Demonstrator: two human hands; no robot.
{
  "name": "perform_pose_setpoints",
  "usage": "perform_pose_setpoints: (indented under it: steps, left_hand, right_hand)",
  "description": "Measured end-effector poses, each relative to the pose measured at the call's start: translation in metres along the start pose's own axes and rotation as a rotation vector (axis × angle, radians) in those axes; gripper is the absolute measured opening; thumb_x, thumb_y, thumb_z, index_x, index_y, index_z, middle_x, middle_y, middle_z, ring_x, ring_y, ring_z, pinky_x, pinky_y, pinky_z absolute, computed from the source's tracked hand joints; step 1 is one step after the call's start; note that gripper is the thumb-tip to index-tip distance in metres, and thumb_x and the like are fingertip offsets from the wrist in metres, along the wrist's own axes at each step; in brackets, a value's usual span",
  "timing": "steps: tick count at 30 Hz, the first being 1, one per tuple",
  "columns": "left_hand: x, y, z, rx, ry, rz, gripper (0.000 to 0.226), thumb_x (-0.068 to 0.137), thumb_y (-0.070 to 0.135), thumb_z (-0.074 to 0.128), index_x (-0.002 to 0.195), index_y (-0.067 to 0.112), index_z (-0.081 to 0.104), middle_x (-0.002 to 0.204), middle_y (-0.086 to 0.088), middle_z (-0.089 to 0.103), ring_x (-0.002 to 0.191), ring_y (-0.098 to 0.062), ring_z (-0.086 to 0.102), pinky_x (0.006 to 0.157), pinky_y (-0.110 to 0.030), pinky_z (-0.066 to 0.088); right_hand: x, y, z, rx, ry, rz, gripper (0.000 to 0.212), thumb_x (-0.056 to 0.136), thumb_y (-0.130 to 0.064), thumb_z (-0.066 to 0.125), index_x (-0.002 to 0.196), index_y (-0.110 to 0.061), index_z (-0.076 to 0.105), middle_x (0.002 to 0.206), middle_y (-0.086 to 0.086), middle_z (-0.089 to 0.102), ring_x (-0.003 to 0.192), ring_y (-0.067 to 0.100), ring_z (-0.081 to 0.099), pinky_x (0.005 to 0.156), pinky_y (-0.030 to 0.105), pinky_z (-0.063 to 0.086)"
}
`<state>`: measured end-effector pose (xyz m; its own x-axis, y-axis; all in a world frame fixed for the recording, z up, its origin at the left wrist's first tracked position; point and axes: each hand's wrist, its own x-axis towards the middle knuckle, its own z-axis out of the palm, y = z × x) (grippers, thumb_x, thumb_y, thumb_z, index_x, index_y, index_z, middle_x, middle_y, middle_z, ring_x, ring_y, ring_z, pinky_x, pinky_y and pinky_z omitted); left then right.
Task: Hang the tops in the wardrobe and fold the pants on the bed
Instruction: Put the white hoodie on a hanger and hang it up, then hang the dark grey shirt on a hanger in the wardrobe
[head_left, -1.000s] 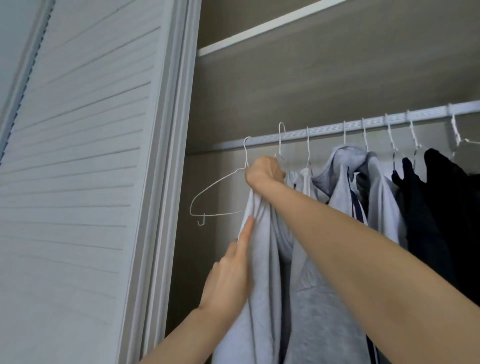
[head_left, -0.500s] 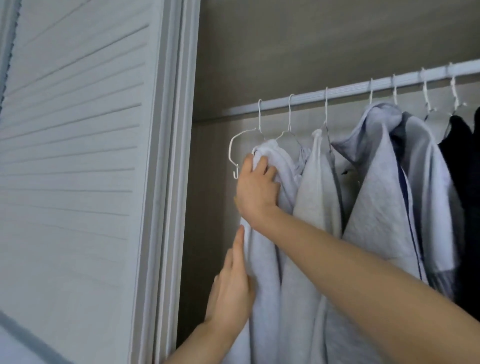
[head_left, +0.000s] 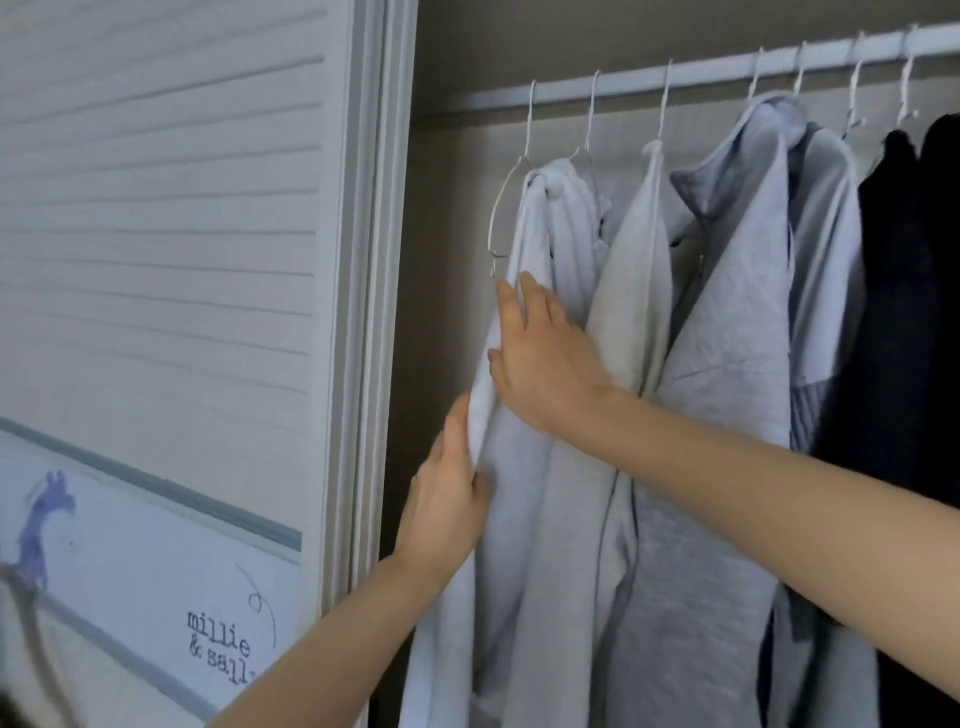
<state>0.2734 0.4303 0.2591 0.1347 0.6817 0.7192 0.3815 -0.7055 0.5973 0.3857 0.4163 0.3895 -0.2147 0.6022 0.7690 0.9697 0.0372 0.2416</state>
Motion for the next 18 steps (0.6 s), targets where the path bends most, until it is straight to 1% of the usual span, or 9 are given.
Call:
perform_pose_setpoints:
  steps: [3, 6, 7, 9, 11, 13, 15, 18]
  left_hand:
    - [-0.026, 0.006, -0.006, -0.012, -0.008, -0.047, 0.070, 0.094, 0.007, 0.048, 0.151, 0.035, 0.019, 0.122, 0.012, 0.052, 0.093, 0.001, 0.058, 0.069, -0.005, 0.046]
    - [-0.057, 0.017, -0.011, 0.082, -0.042, -0.067, 0.065, 0.093, 0.004, 0.046, 0.148, 0.030, 0.025, 0.117, 0.006, 0.056, 0.089, -0.004, 0.059, 0.067, -0.009, 0.045]
    - [-0.063, 0.021, -0.012, 0.123, -0.046, -0.063, 0.063, 0.093, 0.003, 0.047, 0.147, 0.027, 0.027, 0.116, 0.004, 0.057, 0.089, -0.008, 0.060, 0.068, -0.013, 0.047]
    - [-0.083, 0.030, -0.017, 0.191, -0.053, -0.089, 0.060, 0.093, 0.004, 0.048, 0.146, 0.024, 0.030, 0.123, 0.001, 0.058, 0.098, -0.016, 0.062, 0.078, -0.025, 0.051]
    - [-0.102, 0.041, -0.024, 0.244, -0.051, -0.121, 0.057, 0.094, 0.006, 0.049, 0.145, 0.023, 0.033, 0.132, 0.002, 0.056, 0.107, -0.017, 0.060, 0.088, -0.030, 0.051]
    - [-0.120, 0.055, -0.032, 0.286, -0.030, -0.158, 0.049, 0.095, 0.008, 0.048, 0.142, 0.020, 0.040, 0.129, 0.003, 0.058, 0.103, -0.015, 0.060, 0.088, -0.027, 0.049]
    - [-0.146, 0.074, -0.040, 0.319, 0.010, -0.224, 0.038, 0.096, 0.010, 0.047, 0.133, 0.018, 0.052, 0.119, 0.003, 0.065, 0.099, -0.013, 0.061, 0.084, -0.021, 0.046]
    - [-0.202, 0.110, -0.054, 0.372, 0.141, -0.325, 0.026, 0.098, 0.019, 0.048, 0.121, 0.023, 0.060, 0.101, 0.005, 0.070, 0.093, -0.009, 0.063, 0.073, -0.012, 0.042]
  right_hand:
    - [-0.042, -0.008, -0.010, 0.076, -0.064, -0.048, 0.067, 0.099, -0.032, 0.040, 0.151, -0.005, 0.010, 0.156, 0.017, 0.018, 0.143, 0.034, 0.019, 0.114, 0.045, 0.028]
    - [-0.079, -0.011, -0.027, 0.149, -0.103, -0.098, 0.064, 0.098, -0.031, 0.041, 0.150, -0.003, 0.015, 0.149, 0.016, 0.031, 0.139, 0.033, 0.028, 0.112, 0.044, 0.031]
    - [-0.087, -0.009, -0.033, 0.159, -0.094, -0.117, 0.063, 0.099, -0.032, 0.041, 0.150, -0.004, 0.016, 0.147, 0.015, 0.034, 0.138, 0.032, 0.030, 0.111, 0.043, 0.033]
    - [-0.109, -0.007, -0.048, 0.206, -0.079, -0.130, 0.062, 0.099, -0.033, 0.040, 0.150, -0.005, 0.018, 0.143, 0.014, 0.039, 0.135, 0.029, 0.034, 0.108, 0.039, 0.037]
    - [-0.129, -0.007, -0.059, 0.308, -0.078, -0.097, 0.060, 0.099, -0.032, 0.039, 0.150, -0.008, 0.018, 0.142, 0.011, 0.041, 0.134, 0.026, 0.034, 0.103, 0.036, 0.038]
    - [-0.149, -0.011, -0.068, 0.410, -0.064, -0.062, 0.057, 0.100, -0.029, 0.038, 0.150, -0.008, 0.019, 0.141, 0.011, 0.042, 0.131, 0.025, 0.036, 0.101, 0.035, 0.039]
    - [-0.174, -0.020, -0.074, 0.487, -0.011, -0.100, 0.054, 0.100, -0.024, 0.040, 0.148, -0.005, 0.023, 0.136, 0.013, 0.047, 0.126, 0.026, 0.042, 0.099, 0.036, 0.041]
    - [-0.224, -0.039, -0.085, 0.713, -0.010, -0.172, 0.051, 0.099, -0.021, 0.042, 0.146, -0.005, 0.030, 0.132, 0.014, 0.051, 0.123, 0.026, 0.046, 0.096, 0.036, 0.046]
